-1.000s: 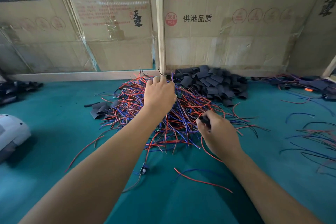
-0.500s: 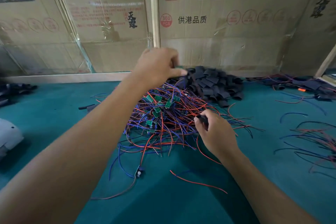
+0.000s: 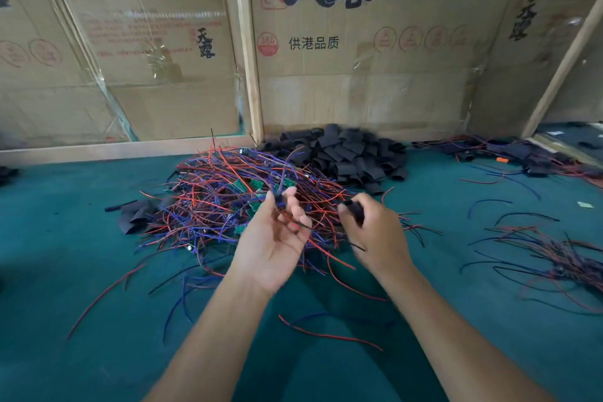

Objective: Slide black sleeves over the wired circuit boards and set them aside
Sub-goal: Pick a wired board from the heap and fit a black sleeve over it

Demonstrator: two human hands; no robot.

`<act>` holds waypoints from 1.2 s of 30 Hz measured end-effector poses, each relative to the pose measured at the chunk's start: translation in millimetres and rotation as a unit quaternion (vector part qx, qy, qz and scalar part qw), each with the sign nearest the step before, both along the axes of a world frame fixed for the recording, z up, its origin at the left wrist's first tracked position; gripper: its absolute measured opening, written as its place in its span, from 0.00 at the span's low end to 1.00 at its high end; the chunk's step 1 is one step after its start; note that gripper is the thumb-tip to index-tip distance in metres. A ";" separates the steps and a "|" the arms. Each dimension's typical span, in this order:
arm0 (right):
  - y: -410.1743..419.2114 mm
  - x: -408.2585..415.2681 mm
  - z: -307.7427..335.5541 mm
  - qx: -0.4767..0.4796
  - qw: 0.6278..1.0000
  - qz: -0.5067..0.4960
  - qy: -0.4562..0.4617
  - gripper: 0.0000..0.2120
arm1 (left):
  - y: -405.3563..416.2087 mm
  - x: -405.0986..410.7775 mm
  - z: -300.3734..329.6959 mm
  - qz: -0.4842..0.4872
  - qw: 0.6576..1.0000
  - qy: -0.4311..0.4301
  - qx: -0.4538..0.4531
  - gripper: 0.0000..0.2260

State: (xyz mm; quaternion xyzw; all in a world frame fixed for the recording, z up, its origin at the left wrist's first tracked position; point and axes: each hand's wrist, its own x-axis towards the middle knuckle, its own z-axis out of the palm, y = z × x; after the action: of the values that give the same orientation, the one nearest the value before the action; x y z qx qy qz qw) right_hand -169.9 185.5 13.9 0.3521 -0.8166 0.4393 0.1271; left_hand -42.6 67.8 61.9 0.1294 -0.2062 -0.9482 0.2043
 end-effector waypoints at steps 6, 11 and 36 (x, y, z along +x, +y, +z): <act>2.8 -7.2 3.5 -0.019 0.999 0.011 -0.030 0.17 | 5.2 -2.4 -13.9 -0.008 1.000 0.006 -0.027 0.08; 9.7 -15.5 10.8 -0.057 0.988 0.049 -0.138 0.20 | -1.1 2.8 -13.5 0.034 0.992 -0.005 -0.124 0.08; 22.8 4.8 33.6 0.197 0.920 0.332 -0.059 0.18 | -30.3 10.9 -5.8 0.108 0.987 0.095 -0.063 0.15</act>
State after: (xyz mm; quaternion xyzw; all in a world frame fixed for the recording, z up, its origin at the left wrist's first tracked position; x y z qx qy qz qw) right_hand -165.1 208.3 47.5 0.5946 -0.7290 0.3059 -0.1463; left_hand -31.6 37.5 56.2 0.0467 -0.2301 -0.9135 0.3324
